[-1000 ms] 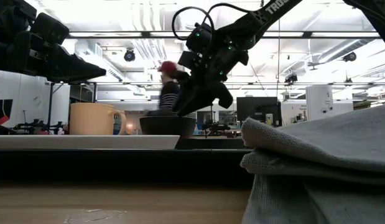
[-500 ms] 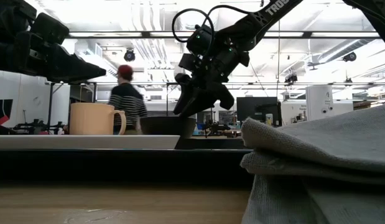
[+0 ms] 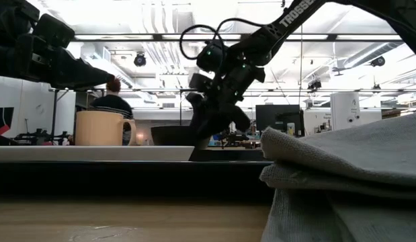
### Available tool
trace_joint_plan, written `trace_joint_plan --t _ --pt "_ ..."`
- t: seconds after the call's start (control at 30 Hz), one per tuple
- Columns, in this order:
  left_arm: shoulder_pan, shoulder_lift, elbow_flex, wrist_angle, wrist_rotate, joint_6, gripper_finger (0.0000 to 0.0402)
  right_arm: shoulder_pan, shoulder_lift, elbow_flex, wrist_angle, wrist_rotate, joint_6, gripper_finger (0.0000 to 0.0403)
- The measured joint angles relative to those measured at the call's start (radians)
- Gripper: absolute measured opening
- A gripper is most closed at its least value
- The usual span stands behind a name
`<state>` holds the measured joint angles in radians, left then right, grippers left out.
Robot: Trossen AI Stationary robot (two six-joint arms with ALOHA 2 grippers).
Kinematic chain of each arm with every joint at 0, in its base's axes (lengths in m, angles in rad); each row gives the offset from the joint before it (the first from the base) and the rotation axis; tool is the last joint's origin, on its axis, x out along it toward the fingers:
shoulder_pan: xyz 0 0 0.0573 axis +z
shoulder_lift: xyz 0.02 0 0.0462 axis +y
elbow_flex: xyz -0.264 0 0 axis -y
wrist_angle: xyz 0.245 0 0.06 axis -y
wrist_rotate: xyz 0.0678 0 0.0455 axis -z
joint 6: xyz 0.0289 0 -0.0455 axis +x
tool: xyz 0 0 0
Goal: Set up tray
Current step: Stack the bowl on top of the plate on the serving tray
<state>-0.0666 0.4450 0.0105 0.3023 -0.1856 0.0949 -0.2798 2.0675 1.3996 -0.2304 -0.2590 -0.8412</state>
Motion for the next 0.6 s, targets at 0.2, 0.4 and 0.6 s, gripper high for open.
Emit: trace_joint_plan --t 0.2,0.4,0.6 --pt "0.000 0.000 0.000 0.000 0.001 0.000 0.0099 0.000 -0.006 0.018 0.002 0.034 0.043 0.0139" --pt "0.000 0.000 0.001 0.000 0.000 0.000 0.0099 -0.003 -0.006 0.020 0.001 0.103 0.055 0.0121" --pt "0.000 0.000 0.000 0.000 0.000 0.000 0.0099 -0.003 -0.006 0.020 -0.001 0.103 0.049 0.0072"
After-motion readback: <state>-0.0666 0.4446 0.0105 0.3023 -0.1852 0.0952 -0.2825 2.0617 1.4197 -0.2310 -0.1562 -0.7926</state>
